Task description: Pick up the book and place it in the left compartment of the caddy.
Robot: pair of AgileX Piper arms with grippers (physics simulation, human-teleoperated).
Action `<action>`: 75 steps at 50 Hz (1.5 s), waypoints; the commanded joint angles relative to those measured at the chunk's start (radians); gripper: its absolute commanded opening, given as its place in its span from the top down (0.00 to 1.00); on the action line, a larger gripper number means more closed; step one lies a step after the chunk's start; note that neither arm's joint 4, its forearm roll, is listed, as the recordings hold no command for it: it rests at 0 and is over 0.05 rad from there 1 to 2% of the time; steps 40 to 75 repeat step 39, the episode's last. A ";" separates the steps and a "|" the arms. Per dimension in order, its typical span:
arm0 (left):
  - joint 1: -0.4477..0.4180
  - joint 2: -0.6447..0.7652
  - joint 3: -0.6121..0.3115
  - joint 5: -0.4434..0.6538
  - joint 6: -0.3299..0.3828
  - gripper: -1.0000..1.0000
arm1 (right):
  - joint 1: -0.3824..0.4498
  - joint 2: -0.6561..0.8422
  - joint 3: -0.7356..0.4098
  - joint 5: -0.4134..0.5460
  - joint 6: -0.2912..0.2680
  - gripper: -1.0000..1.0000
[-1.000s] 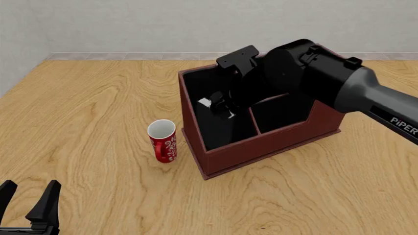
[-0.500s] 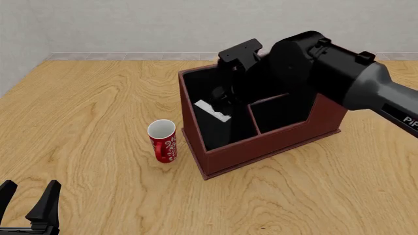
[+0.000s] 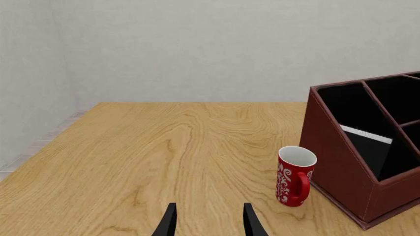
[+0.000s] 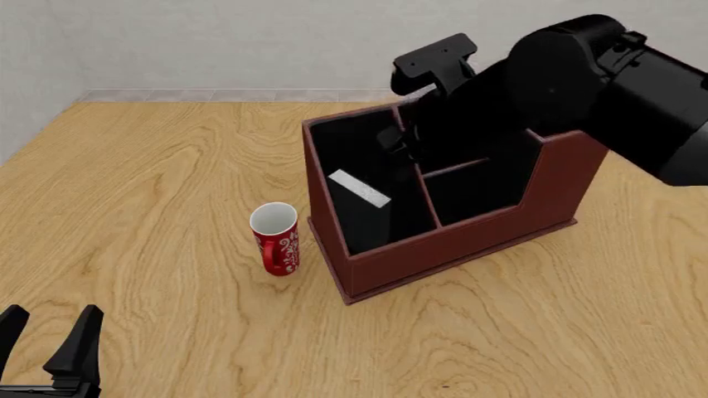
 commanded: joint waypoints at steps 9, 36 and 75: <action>0.000 0.000 0.000 0.000 0.000 0.00 | 0.027 -0.175 0.142 -0.034 0.039 0.00; 0.000 0.000 0.000 0.000 0.000 0.00 | 0.045 -0.429 0.339 -0.095 0.083 0.00; 0.000 0.000 0.000 0.000 0.000 0.00 | 0.051 -0.458 0.354 -0.098 0.092 0.00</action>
